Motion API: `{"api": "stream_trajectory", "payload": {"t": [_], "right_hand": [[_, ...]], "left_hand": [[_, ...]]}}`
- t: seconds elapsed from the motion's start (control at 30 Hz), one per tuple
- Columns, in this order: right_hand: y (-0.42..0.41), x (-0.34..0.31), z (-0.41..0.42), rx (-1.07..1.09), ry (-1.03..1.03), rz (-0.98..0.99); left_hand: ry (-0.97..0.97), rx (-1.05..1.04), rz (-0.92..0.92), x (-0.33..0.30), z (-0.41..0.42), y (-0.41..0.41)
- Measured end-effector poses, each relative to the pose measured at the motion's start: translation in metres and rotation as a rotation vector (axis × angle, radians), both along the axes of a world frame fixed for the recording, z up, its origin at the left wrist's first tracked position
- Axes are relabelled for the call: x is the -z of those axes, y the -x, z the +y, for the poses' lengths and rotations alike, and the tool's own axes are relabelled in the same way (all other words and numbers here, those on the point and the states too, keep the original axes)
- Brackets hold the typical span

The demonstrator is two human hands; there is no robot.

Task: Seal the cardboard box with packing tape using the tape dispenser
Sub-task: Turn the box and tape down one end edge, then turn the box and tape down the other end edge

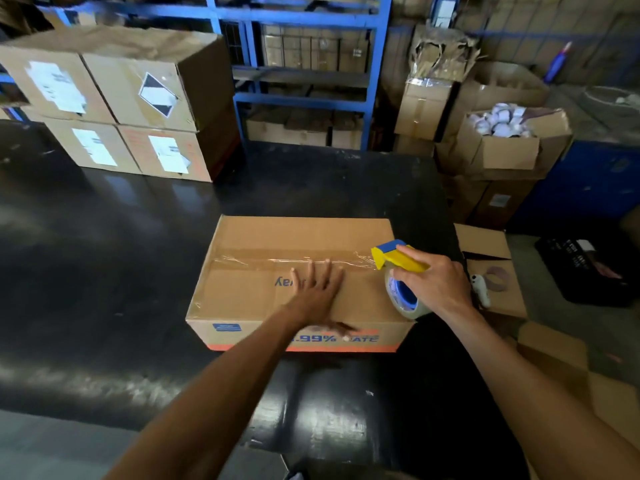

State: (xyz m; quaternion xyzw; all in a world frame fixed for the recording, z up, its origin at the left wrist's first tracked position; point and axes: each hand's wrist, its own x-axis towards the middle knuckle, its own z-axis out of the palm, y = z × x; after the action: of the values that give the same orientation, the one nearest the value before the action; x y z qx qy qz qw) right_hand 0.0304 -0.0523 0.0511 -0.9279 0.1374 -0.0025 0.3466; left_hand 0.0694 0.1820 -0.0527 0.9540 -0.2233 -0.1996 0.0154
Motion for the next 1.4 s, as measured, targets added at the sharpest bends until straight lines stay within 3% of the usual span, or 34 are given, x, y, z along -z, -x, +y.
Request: {"api": "stream_trajectory", "payload": {"t": [0.13, 0.27, 0.43, 0.5, 0.63, 0.7, 0.83, 1.13, 1.2, 1.3, 1.4], "right_hand": [[-0.002, 0.001, 0.003, 0.080, -0.061, -0.001], [0.000, -0.002, 0.004, 0.138, -0.042, 0.020], [-0.001, -0.006, 0.008, 0.186, -0.081, 0.005], [-0.003, -0.004, 0.013, 0.208, -0.100, 0.002], [-0.006, -0.001, 0.018, 0.212, -0.088, -0.010], [-0.005, 0.000, 0.016, 0.182, -0.029, -0.022], [0.002, -0.002, 0.005, 0.191, -0.014, -0.073], [0.009, -0.008, 0.013, 0.189, -0.041, -0.103], [0.009, -0.008, 0.015, 0.186, -0.060, -0.106], [0.008, -0.006, 0.017, 0.172, -0.072, -0.105], [0.008, -0.003, 0.018, 0.159, -0.076, -0.086]], "left_hand": [[0.017, 0.074, -0.022, 0.007, -0.006, -0.011], [-0.002, 0.286, 0.003, 0.005, 0.031, -0.032], [-0.136, 0.469, 0.088, -0.027, 0.069, -0.060], [-0.086, 0.372, 0.167, -0.038, 0.058, -0.057], [0.191, -0.159, 0.191, -0.017, -0.034, 0.000], [0.162, -0.297, 0.127, -0.003, -0.073, 0.025], [0.079, -0.249, 0.017, 0.003, -0.077, 0.026], [0.051, 0.360, -0.066, 0.003, 0.009, -0.032], [0.016, 0.355, -0.038, -0.003, 0.006, -0.036], [0.109, 0.088, 0.059, -0.006, -0.030, -0.017], [0.020, 0.058, -0.057, 0.004, -0.049, 0.002]]}}
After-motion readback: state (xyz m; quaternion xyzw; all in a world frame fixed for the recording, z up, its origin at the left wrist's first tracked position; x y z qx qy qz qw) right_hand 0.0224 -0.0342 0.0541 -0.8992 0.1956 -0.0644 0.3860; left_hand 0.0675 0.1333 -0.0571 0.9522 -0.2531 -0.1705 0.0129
